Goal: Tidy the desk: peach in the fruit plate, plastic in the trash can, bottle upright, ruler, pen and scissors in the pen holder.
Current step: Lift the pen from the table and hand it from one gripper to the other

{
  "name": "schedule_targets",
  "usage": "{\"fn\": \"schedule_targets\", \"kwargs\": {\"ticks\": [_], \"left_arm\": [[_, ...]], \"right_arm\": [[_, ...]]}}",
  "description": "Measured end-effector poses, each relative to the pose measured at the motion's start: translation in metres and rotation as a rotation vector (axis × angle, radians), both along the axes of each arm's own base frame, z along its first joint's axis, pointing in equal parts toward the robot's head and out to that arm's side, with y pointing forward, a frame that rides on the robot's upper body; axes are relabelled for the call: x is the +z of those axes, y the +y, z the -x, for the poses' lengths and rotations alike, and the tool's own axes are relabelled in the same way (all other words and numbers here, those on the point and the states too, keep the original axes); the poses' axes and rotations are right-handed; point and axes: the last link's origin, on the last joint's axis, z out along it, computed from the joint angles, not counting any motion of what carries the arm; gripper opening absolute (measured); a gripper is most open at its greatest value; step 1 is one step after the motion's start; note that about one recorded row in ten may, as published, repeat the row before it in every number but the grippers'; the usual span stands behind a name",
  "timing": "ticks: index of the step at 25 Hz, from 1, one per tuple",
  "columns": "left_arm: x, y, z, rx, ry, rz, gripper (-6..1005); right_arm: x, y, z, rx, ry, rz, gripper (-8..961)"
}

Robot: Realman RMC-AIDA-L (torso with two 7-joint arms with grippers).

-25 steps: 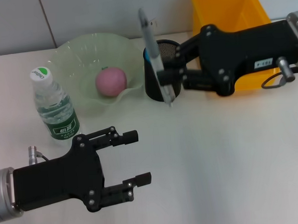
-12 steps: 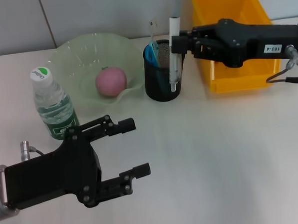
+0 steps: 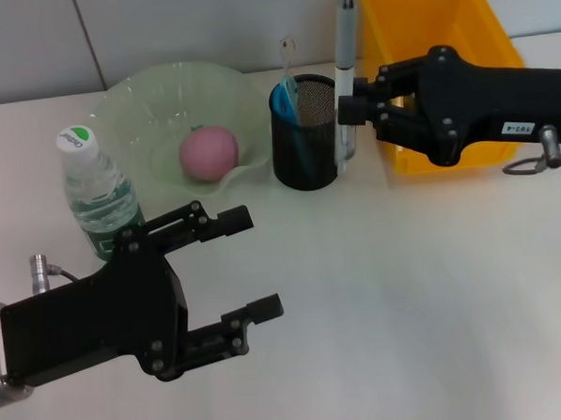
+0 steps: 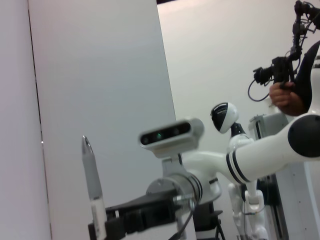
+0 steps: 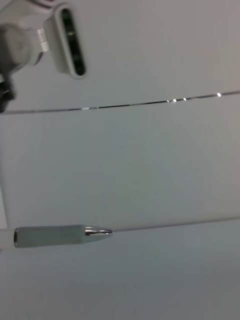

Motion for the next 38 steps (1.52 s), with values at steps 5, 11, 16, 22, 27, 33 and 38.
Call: {"fn": "schedule_targets", "kwargs": {"ticks": [5,11,16,22,27,33,38], "left_arm": [[0.004,0.002,-0.004,0.012,-0.038,0.011,705],[0.011,0.009,-0.009,0.084,-0.092,0.089,705],[0.016,0.014,-0.014,0.144,-0.112,0.181,705],[0.025,0.017,-0.021,0.208,-0.114,0.302,705],[0.032,0.023,-0.027,0.291,-0.07,0.433,705],[0.035,0.038,-0.033,0.403,0.064,0.599,705],[0.043,0.051,-0.036,0.483,0.162,0.691,705]], "right_arm": [[0.001,0.008,-0.005,0.171,-0.105,-0.257,162],[0.004,0.005,-0.013,0.402,-0.171,-0.567,167],[0.008,-0.002,-0.015,0.582,-0.162,-0.861,171],[0.004,-0.012,-0.016,0.797,-0.22,-1.132,176],[-0.009,-0.017,-0.023,0.959,-0.328,-1.362,180],[-0.02,-0.02,-0.023,1.111,-0.38,-1.518,185],[-0.028,-0.026,-0.02,1.241,-0.38,-1.551,189]]}}
